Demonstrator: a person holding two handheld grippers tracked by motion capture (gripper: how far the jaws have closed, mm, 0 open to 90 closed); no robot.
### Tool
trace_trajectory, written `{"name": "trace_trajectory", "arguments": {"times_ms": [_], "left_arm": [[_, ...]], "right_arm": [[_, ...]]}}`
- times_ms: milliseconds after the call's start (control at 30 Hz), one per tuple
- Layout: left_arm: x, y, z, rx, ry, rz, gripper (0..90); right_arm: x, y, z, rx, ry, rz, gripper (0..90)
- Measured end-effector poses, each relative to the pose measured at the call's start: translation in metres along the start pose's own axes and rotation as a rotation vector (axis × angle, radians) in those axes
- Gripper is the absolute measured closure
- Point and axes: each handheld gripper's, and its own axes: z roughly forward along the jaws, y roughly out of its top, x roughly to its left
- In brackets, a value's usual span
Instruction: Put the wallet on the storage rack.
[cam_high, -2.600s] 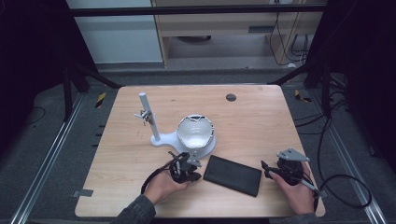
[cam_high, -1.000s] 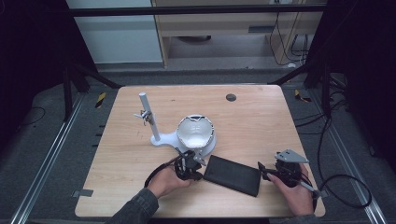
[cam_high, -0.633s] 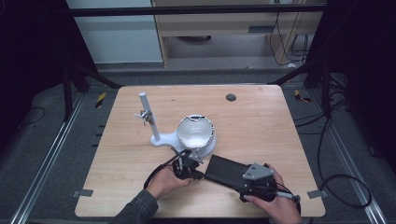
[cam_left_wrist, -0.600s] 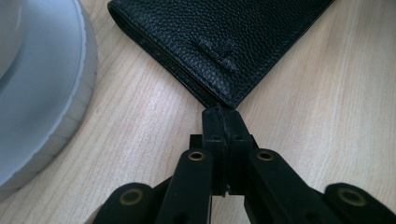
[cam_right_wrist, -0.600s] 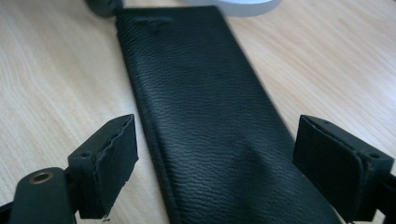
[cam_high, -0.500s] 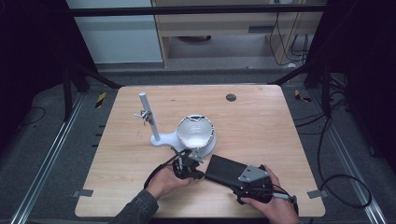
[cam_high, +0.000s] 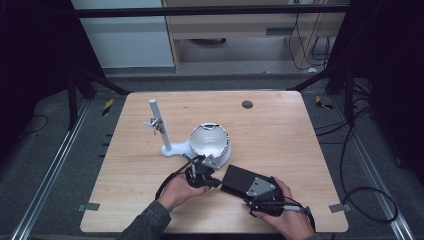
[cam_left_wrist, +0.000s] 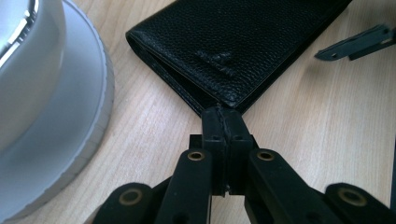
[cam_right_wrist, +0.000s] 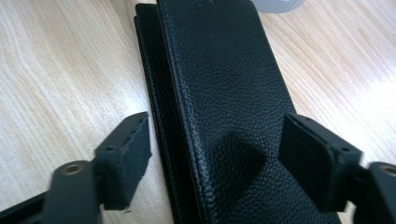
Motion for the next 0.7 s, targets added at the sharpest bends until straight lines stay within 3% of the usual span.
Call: {"name": "trace_trajectory", "arguments": {"times_ms": [500, 700], "left_arm": [[-0.003, 0.013, -0.002, -0.016, -0.006, 0.003, 88.4], [-0.003, 0.014, -0.002, -0.019, -0.002, 0.003, 88.3]], "right_arm": [[0.001, 0.007, 0.001, 0.019, -0.101, -0.073, 57.3], [0.001, 0.007, 0.001, 0.026, -0.106, -0.087, 60.0]]}}
